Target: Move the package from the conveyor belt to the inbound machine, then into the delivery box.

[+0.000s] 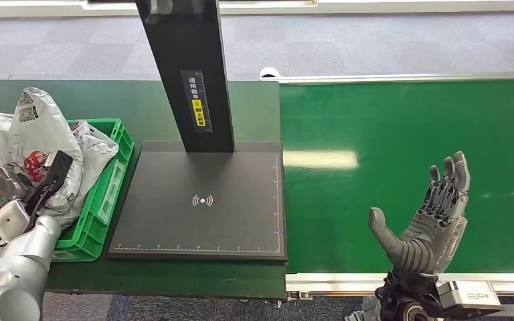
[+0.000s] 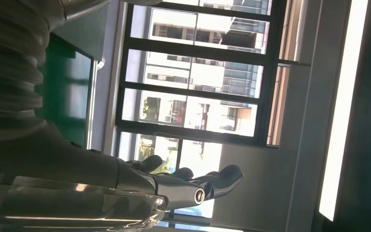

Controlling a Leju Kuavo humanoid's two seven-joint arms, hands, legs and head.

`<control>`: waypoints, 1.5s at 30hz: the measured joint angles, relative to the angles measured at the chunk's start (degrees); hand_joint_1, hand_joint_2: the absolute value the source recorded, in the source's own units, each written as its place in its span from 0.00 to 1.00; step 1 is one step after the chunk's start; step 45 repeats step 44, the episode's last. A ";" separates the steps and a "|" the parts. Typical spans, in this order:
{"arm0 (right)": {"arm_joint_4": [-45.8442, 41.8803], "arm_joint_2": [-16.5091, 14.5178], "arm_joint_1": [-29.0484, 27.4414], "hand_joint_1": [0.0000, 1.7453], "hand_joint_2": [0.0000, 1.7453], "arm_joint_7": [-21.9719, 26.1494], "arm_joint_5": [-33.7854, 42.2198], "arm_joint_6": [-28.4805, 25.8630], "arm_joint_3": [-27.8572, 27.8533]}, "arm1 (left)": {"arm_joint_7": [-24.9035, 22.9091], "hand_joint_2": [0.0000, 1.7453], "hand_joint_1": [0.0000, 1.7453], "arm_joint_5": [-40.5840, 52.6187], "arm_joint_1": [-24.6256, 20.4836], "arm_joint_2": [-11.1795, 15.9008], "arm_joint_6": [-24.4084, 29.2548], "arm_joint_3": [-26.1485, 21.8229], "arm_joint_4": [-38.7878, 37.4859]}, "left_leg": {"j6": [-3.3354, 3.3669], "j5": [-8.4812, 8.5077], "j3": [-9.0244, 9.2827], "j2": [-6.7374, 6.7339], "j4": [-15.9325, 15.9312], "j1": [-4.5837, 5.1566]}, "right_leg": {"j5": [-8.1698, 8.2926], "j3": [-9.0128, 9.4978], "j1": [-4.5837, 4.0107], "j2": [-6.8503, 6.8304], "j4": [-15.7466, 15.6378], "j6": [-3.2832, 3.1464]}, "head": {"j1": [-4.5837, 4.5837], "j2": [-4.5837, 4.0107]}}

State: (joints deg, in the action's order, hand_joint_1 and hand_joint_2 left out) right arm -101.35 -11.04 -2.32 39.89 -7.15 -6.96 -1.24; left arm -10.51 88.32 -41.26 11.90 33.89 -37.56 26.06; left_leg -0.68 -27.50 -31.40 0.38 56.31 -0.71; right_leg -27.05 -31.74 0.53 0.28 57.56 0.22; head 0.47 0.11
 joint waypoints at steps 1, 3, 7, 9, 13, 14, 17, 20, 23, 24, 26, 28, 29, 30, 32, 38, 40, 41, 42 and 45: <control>0.00 -0.07 0.00 0.00 1.00 0.00 0.00 0.01 -0.13 | -0.13 1.00 0.99 -0.01 -0.13 0.20 -0.26 0.04 -0.52 | -0.02 0.03 0.03 0.00 -0.01 0.00 | 0.01 0.02 0.00 0.00 0.00 -0.01 | 0.00 -0.01; 0.02 -0.15 0.00 0.00 1.00 0.00 -0.02 0.02 -0.33 | 0.20 1.00 0.97 -0.07 -0.36 0.44 -0.88 0.08 -1.36 | -0.05 0.07 0.09 0.00 -0.02 0.00 | 0.03 0.07 0.00 0.00 0.00 -0.03 | 0.00 -0.01; 0.16 -0.27 0.04 0.00 1.00 0.00 -0.06 0.16 -0.67 | 1.51 1.00 0.95 -0.33 -0.71 0.67 -2.55 -0.03 -2.46 | -0.05 0.12 0.21 0.06 -0.02 -0.01 | 0.03 0.17 0.00 -0.05 0.01 -0.03 | 0.01 -0.01; 0.25 -0.36 0.08 0.00 1.00 0.00 -0.08 0.32 -0.85 | 2.10 1.00 0.95 -0.46 -0.80 0.74 -3.15 -0.16 -2.77 | -0.05 0.12 0.23 0.10 -0.02 -0.01 | 0.03 0.21 0.00 -0.08 0.01 -0.03 | 0.00 0.00; 0.33 -0.49 0.09 0.00 1.00 0.00 -0.09 0.59 -1.06 | 2.44 1.00 0.95 -0.48 -0.96 0.83 -3.49 -0.46 -3.15 | -0.05 0.12 0.27 0.11 -0.03 0.00 | 0.02 0.26 0.00 -0.10 0.01 -0.03 | -0.01 0.00; 0.33 -0.50 0.09 0.00 1.00 0.00 -0.09 0.61 -1.09 | 2.47 1.00 0.95 -0.48 -1.00 0.84 -3.54 -0.58 -3.20 | -0.05 0.12 0.28 0.11 -0.03 0.00 | 0.02 0.28 0.00 -0.10 0.01 -0.03 | -0.01 0.00; 0.33 -0.50 0.10 0.00 1.00 0.00 -0.09 0.62 -1.15 | 2.51 1.00 0.95 -0.48 -1.05 0.85 -3.64 -0.77 -3.28 | -0.05 0.12 0.32 0.11 -0.03 0.00 | 0.02 0.31 0.00 -0.10 0.01 -0.03 | -0.01 -0.01; 0.33 -0.57 0.10 0.00 1.00 0.00 -0.09 0.64 -1.18 | 2.51 1.00 0.86 -0.48 -1.06 0.85 -3.72 -0.81 -3.32 | -0.05 0.12 0.33 0.11 -0.03 0.00 | 0.02 0.32 0.00 -0.10 0.01 -0.03 | -0.01 -0.01; 0.33 -0.63 0.11 0.00 1.00 0.00 -0.09 0.65 -1.21 | 2.73 1.00 0.25 -0.64 -1.08 0.85 -3.87 -0.89 -3.35 | -0.05 0.12 0.33 0.11 -0.03 0.00 | 0.02 0.32 0.00 -0.10 0.01 -0.03 | -0.01 -0.01; 0.34 -0.63 0.12 0.00 1.00 0.00 -0.10 0.67 -1.22 | 3.15 1.00 0.08 -0.92 -1.10 0.85 -4.10 -0.99 -3.38 | -0.05 0.12 0.34 0.11 -0.03 0.00 | 0.02 0.33 0.00 -0.10 0.01 -0.03 | -0.01 -0.01; 0.41 -0.64 0.18 0.00 1.00 0.00 -0.13 0.70 -1.23 | 4.85 1.00 0.00 -2.13 -1.19 0.85 -4.74 -1.40 -3.45 | -0.06 0.11 0.35 0.11 -0.03 0.00 | 0.02 0.34 0.00 -0.10 0.01 -0.03 | 0.00 -0.01; 0.54 -0.65 0.29 0.00 1.00 0.00 -0.15 0.69 -1.25 | 8.29 1.00 0.00 -4.71 -1.32 0.83 -5.08 -2.33 -3.49 | -0.06 0.11 0.39 0.11 -0.03 0.00 | 0.02 0.37 0.00 -0.10 0.01 -0.03 | 0.01 0.00; 0.58 -0.66 0.34 0.00 1.00 0.00 -0.16 0.63 -1.26 | 10.98 1.00 0.00 -6.79 -1.41 0.81 -5.05 -3.06 -3.49 | -0.06 0.11 0.42 0.13 -0.04 0.00 | 0.01 0.39 0.00 -0.11 0.01 -0.03 | 0.00 0.00; 0.62 -0.67 0.37 0.00 1.00 0.00 -0.17 0.46 -1.27 | 14.42 0.75 0.00 -9.63 -1.52 0.78 -5.00 -4.08 -3.48 | -0.06 0.11 0.45 0.16 -0.04 0.00 | 0.00 0.42 0.01 -0.12 0.01 -0.03 | 0.00 0.00; 0.63 -0.70 0.37 0.00 1.00 0.00 -0.22 -0.08 -1.29 | 22.69 0.25 0.00 -16.41 -1.82 0.67 -5.53 -6.62 -3.42 | -0.07 0.10 0.54 0.22 -0.04 0.00 | -0.04 0.48 0.01 -0.17 0.01 -0.03 | 0.00 0.01; 0.62 -0.82 0.17 0.00 1.00 0.00 -0.38 -1.65 -1.36 | 45.62 1.00 0.00 -37.95 -2.11 -0.36 -13.82 -14.78 0.07 | -0.09 0.08 0.73 0.31 -0.06 0.01 | -0.15 0.61 0.01 -0.26 0.01 -0.05 | 0.01 0.00; 0.56 -0.96 -0.05 0.00 1.00 0.00 -0.44 -2.13 -1.37 | 49.41 1.00 0.00 -48.68 -0.11 -1.97 -15.33 -14.92 5.38 | -0.09 0.08 0.71 0.34 -0.06 0.01 | -0.17 0.61 0.01 -0.28 0.01 -0.02 | -0.01 -0.01; 0.51 -1.06 -0.17 0.00 1.00 0.00 -0.46 -2.33 -1.37 | 50.10 1.00 0.00 -53.80 1.28 -2.89 -15.45 -14.28 8.55 | -0.09 0.08 0.69 0.33 -0.06 0.01 | -0.17 0.60 0.01 -0.28 0.01 -0.01 | -0.02 -0.01; 0.47 -1.14 -0.28 0.00 1.00 0.00 -0.49 -2.49 -1.36 | 50.39 1.00 0.00 -57.84 2.75 -3.80 -15.33 -13.34 11.62 | -0.09 0.08 0.65 0.31 -0.06 0.02 | -0.16 0.59 0.02 -0.27 0.01 0.00 | -0.03 -0.01; 0.44 -1.25 -0.40 0.00 1.00 0.00 -0.53 -2.70 -1.35 | 50.51 1.00 0.00 -61.90 5.03 -5.04 -14.93 -11.67 15.96 | -0.08 0.07 0.57 0.25 -0.05 0.02 | -0.12 0.54 0.02 -0.25 0.00 0.01 | -0.04 -0.01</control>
